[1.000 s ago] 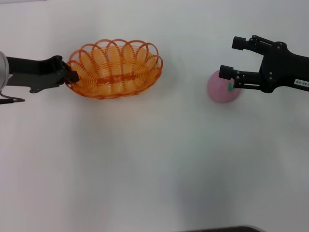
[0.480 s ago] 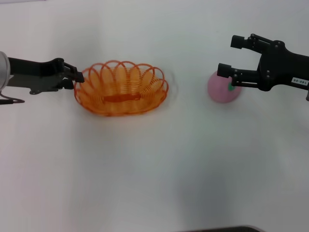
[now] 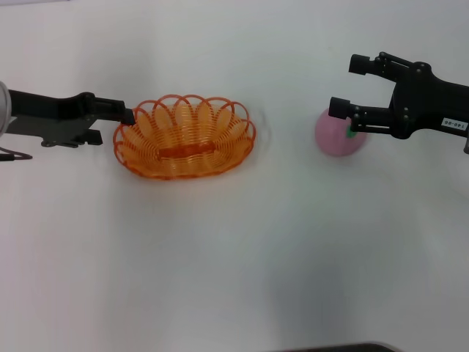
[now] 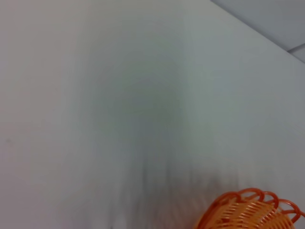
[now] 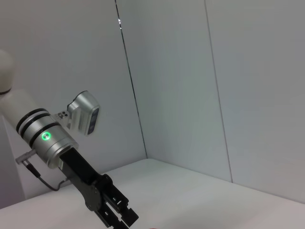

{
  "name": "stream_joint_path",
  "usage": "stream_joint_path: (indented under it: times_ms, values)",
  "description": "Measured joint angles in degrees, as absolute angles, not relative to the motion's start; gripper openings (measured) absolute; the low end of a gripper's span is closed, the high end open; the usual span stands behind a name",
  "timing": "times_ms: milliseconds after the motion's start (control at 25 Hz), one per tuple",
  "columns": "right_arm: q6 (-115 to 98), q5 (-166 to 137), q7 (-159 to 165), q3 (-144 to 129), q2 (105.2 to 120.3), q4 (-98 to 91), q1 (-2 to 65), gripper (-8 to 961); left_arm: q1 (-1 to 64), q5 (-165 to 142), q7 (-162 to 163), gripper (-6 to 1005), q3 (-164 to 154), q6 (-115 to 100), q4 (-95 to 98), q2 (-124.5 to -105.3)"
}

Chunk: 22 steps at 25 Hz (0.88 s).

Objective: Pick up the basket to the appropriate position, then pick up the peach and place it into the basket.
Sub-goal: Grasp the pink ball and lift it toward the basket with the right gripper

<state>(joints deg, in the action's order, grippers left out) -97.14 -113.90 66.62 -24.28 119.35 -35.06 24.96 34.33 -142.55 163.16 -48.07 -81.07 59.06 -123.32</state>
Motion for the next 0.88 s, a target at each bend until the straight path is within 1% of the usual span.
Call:
stream_joint_path:
  times_ms: [200, 600, 880]
  values:
    - [-97.19, -113.91, 66.62, -24.34, 119.36, -35.06, 24.96, 945, 34.40, -142.56, 162.70, 829, -48.11, -81.18, 59.07, -122.90]
    - [-97.16, -113.91, 67.26, -24.07, 119.44, -34.98, 24.99, 945, 33.94, -142.63, 159.22, 888, -48.16, -82.24, 60.13, -122.42]
    - [-97.11, -113.91, 68.45, -24.12, 119.44, -34.98, 25.03, 945, 33.35, -142.65, 145.96, 888, -48.16, -84.56, 62.12, -122.70]
